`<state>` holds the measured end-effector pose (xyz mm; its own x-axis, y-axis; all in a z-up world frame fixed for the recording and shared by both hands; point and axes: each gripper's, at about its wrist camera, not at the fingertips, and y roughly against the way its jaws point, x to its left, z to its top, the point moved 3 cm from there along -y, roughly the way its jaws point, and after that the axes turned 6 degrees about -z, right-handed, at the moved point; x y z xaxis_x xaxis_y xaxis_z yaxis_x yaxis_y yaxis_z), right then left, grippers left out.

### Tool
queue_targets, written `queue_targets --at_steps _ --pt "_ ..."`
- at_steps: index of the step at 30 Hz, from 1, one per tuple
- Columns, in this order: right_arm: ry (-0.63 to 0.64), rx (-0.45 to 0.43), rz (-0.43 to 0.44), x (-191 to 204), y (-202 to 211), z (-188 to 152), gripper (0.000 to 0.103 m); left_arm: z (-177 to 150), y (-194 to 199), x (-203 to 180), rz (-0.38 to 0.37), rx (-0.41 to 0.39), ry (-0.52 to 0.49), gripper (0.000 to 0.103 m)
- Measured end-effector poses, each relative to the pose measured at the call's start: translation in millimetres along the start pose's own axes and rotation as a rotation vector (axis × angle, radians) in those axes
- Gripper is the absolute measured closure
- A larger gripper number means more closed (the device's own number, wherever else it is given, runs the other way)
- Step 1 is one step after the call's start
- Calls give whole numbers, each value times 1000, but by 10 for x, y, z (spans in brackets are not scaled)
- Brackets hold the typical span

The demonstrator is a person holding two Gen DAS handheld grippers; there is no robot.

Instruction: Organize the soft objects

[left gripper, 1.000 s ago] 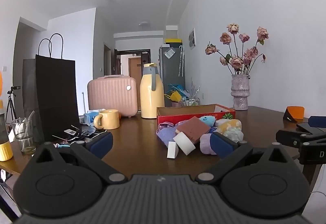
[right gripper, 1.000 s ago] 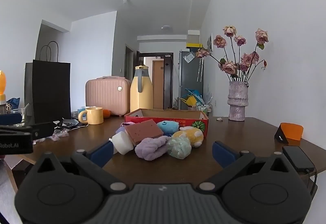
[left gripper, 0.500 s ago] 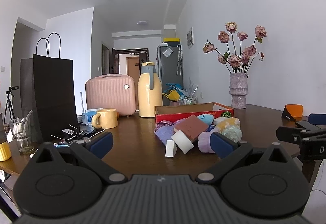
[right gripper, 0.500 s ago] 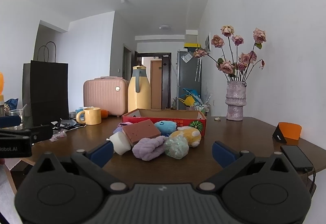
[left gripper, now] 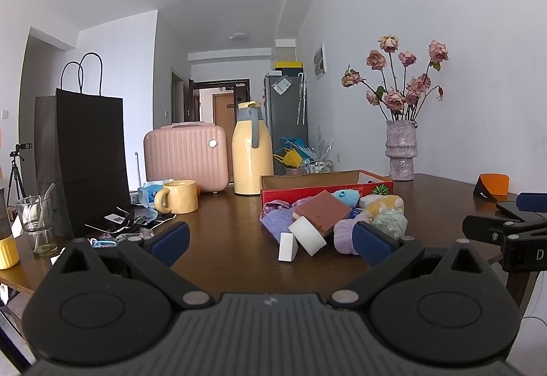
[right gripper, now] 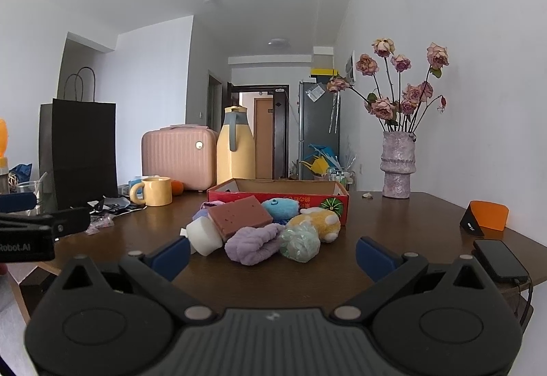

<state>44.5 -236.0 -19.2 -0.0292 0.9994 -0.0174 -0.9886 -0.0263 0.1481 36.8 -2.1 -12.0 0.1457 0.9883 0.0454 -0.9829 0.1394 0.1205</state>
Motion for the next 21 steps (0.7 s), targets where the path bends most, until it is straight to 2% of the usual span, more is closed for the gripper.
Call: queue_targets --at_steps 21 --pt "0 3 1 -23 -27 -9 0 -8 2 1 0 -1 2 0"
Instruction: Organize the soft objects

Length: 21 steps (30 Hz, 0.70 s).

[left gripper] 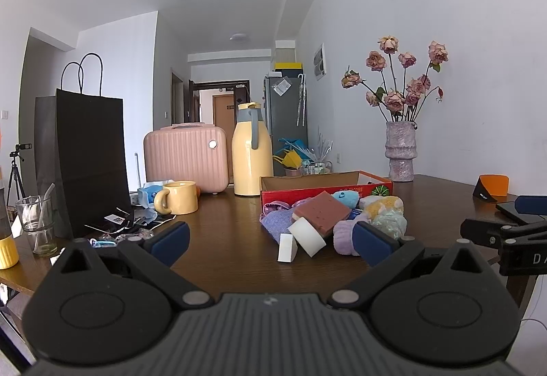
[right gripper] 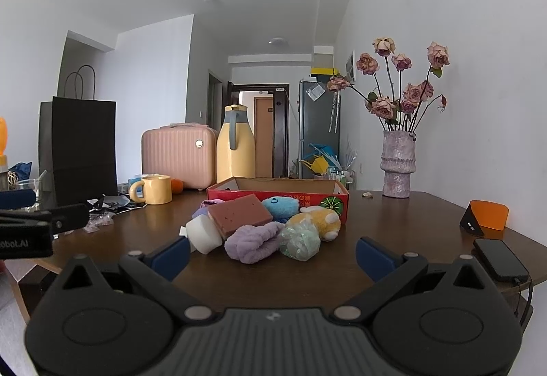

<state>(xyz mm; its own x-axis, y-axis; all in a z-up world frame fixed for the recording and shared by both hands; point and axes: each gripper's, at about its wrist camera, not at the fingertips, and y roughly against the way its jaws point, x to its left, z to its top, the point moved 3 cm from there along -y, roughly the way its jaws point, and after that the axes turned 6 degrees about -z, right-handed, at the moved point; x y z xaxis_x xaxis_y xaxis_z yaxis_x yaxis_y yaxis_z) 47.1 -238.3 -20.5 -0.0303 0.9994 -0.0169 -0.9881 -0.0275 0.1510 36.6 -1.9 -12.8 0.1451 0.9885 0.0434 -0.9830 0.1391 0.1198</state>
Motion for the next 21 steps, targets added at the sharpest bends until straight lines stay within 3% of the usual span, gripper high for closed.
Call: queue_targets --at_steps 21 --pt "0 -2 -3 -8 6 -7 0 12 13 -5 0 -5 -6 0"
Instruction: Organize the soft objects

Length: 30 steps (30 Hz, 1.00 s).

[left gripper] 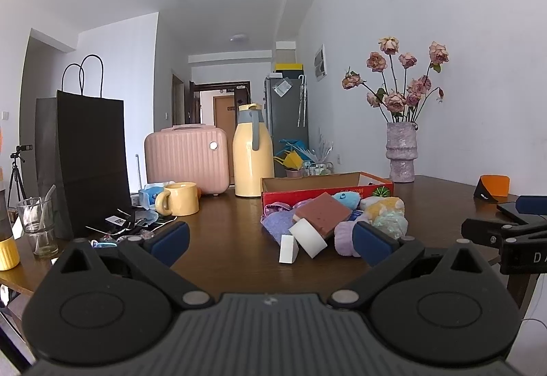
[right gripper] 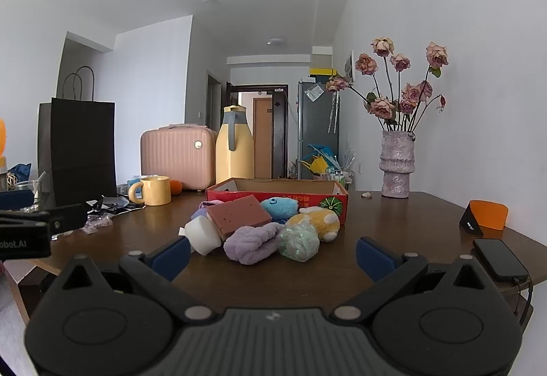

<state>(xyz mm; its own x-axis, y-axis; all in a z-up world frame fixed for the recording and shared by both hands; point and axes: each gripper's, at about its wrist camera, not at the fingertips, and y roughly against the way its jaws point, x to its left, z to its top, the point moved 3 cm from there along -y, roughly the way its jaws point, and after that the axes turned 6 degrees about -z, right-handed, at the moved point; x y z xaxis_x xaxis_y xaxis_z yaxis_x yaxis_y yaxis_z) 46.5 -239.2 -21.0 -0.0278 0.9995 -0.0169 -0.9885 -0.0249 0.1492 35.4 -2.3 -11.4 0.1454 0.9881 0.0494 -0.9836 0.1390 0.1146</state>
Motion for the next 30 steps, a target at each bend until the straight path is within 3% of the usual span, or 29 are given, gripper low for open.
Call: queue_targets --at_steps 18,23,30 --pt "12 19 -1 11 -126 -42 0 -8 -64 30 -21 -4 -1 0" --pt "0 103 -2 -20 -530 -117 0 -38 -440 76 -59 52 39 0" --pt "-46 161 84 -22 -1146 17 2 -39 -1081 255 -53 151 117 1"
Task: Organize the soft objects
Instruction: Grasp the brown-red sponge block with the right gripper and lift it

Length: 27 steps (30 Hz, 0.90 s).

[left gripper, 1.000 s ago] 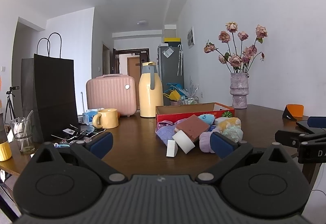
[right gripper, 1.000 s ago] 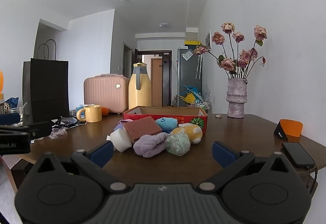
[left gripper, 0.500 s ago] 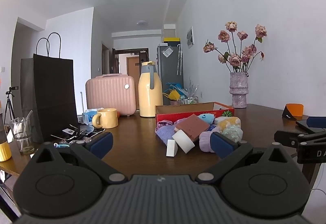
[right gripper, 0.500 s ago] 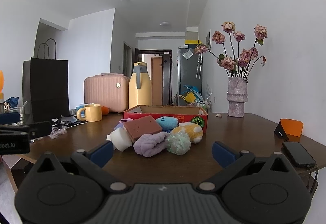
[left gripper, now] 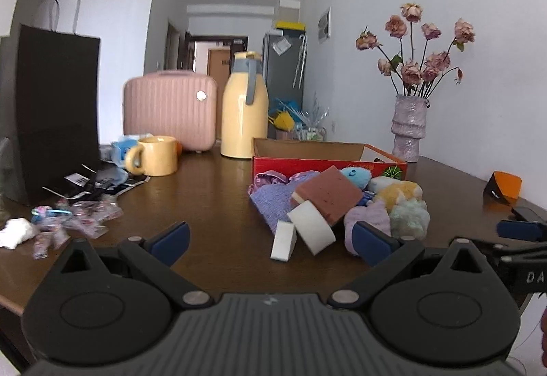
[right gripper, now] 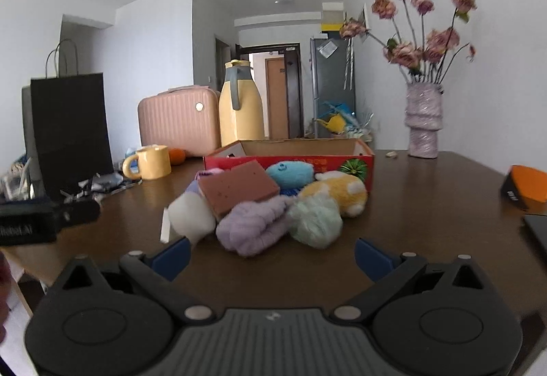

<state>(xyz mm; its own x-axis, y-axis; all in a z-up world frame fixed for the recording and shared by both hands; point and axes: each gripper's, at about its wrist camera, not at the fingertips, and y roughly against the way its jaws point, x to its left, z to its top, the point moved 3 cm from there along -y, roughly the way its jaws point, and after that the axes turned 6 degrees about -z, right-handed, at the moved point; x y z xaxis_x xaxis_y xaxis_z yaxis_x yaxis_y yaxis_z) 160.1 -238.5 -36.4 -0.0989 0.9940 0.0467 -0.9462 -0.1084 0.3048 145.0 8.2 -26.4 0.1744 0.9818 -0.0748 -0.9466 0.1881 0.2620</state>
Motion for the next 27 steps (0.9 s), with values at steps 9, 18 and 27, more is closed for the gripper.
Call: queue_targets --at_steps 9,18,27 --pt "-75 111 156 -176 -1207 548 41 377 -1104 -65 -164 134 147 43" --pt "-125 232 338 -136 -2298 732 50 345 -2025 141 -181 363 387 62" --pt "-206 137 366 -279 -2040 928 75 575 -1882 106 -226 209 403 70"
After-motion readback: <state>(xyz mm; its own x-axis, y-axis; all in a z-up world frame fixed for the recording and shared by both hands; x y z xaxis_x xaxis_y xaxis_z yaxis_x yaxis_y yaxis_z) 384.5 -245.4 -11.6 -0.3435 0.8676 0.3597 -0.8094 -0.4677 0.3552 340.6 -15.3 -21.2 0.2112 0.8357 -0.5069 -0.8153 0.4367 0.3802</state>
